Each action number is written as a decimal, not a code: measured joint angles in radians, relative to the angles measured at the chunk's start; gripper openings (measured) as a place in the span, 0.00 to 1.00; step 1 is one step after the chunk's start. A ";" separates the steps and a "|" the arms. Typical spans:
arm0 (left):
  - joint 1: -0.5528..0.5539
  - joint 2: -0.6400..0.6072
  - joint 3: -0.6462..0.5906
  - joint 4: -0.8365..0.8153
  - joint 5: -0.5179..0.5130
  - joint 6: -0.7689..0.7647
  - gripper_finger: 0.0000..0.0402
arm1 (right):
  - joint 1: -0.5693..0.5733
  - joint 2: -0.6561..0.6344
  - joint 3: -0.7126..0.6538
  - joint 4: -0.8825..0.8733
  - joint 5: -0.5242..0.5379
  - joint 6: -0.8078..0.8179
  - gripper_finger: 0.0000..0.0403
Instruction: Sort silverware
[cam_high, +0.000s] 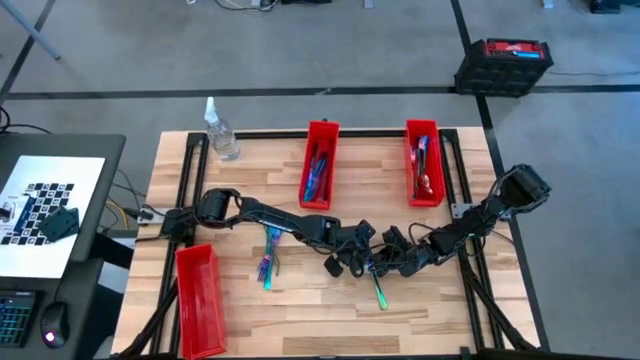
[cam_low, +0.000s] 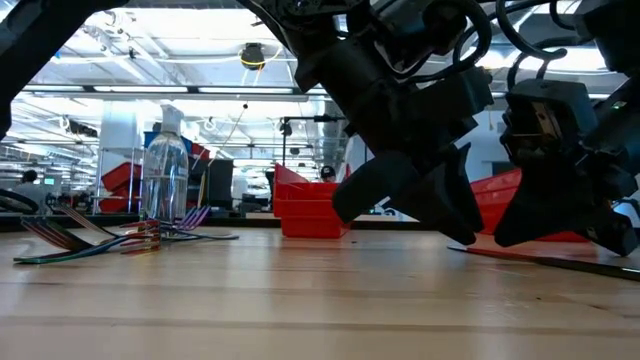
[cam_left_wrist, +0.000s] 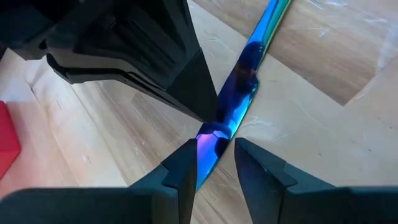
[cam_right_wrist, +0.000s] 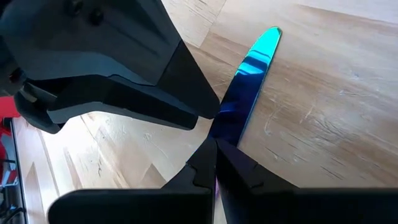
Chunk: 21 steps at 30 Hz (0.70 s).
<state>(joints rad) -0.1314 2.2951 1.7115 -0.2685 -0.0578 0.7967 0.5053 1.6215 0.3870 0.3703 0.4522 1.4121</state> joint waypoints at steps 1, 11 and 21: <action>0.000 0.000 0.000 0.001 0.000 0.000 0.24 | 0.001 0.000 0.000 -0.002 0.005 0.002 0.00; 0.000 0.000 0.000 0.022 0.000 0.003 0.24 | 0.019 0.005 0.004 -0.032 0.000 -0.021 0.00; 0.002 0.000 0.000 0.033 0.000 0.003 0.24 | 0.030 0.009 0.006 -0.063 0.019 -0.102 0.00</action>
<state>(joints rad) -0.1295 2.2951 1.7111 -0.2359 -0.0578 0.7994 0.5350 1.6309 0.3931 0.3072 0.4710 1.3100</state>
